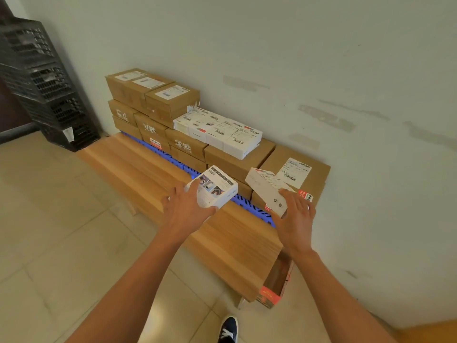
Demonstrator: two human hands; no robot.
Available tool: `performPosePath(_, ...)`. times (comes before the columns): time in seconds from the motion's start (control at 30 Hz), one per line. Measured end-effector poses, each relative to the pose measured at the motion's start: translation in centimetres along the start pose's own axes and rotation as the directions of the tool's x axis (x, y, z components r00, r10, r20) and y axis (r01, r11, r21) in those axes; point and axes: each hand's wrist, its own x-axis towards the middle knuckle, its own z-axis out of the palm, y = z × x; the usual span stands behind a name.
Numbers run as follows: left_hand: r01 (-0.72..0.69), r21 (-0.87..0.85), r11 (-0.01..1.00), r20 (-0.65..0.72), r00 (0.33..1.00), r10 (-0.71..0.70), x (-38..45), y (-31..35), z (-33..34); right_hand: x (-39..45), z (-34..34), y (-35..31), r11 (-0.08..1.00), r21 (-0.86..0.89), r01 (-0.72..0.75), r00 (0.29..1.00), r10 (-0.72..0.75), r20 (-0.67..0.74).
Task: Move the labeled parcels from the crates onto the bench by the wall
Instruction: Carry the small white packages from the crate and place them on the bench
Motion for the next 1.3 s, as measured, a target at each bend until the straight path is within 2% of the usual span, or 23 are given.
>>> performPosePath(0.2, -0.093, 0.008, 0.996, 0.044, 0.995, 0.092, 9.9, 2.1, 1.4, 7.1, 5.0, 1.9, 0.993, -0.106, -0.055, 0.995, 0.046, -0.090)
performPosePath(0.4, -0.155, 0.071, 0.985, 0.053, 0.987, 0.152, 18.5, 3.5, 1.7, 12.9, 9.7, 3.1, 0.981, -0.179, -0.075, 0.991, 0.054, -0.123)
performPosePath(0.57, -0.179, 0.120, 0.976, 0.091, 0.981, 0.169, 23.7, 4.7, 2.4, 16.3, 12.7, 3.3, 0.957, -0.268, -0.111, 0.990, 0.084, -0.110)
performPosePath(0.8, -0.257, 0.075, 0.963, 0.105, 0.963, 0.249, 30.8, 5.6, 4.1, 20.1, 16.6, 0.9, 0.927, -0.351, -0.132, 0.991, 0.117, -0.062)
performPosePath(0.93, -0.311, 0.055, 0.949, 0.128, 0.945, 0.302, 34.3, 5.1, 4.4, 20.8, 19.0, 0.2, 0.888, -0.421, -0.186, 0.981, 0.191, -0.031)
performPosePath(1.07, -0.375, 0.019, 0.927, 0.137, 0.919, 0.369, 37.3, 4.5, 4.8, 20.1, 21.5, -0.1, 0.885, -0.413, -0.215, 0.971, 0.240, 0.011)
performPosePath(1.13, -0.404, 0.011, 0.915, 0.158, 0.904, 0.397, 38.6, 4.3, 5.0, 20.0, 21.9, -0.3, 0.903, -0.363, -0.227, 0.971, 0.238, -0.015)
performPosePath(1.2, -0.439, 0.002, 0.899, 0.175, 0.885, 0.432, 39.6, 4.2, 5.4, 19.8, 21.6, -0.3, 0.900, -0.329, -0.287, 0.958, 0.278, -0.075)
performPosePath(1.3, -0.483, -0.010, 0.876, 0.196, 0.858, 0.475, 40.7, 4.1, 6.0, 19.2, 21.3, -0.4, 0.827, -0.296, -0.477, 0.878, 0.459, -0.134)
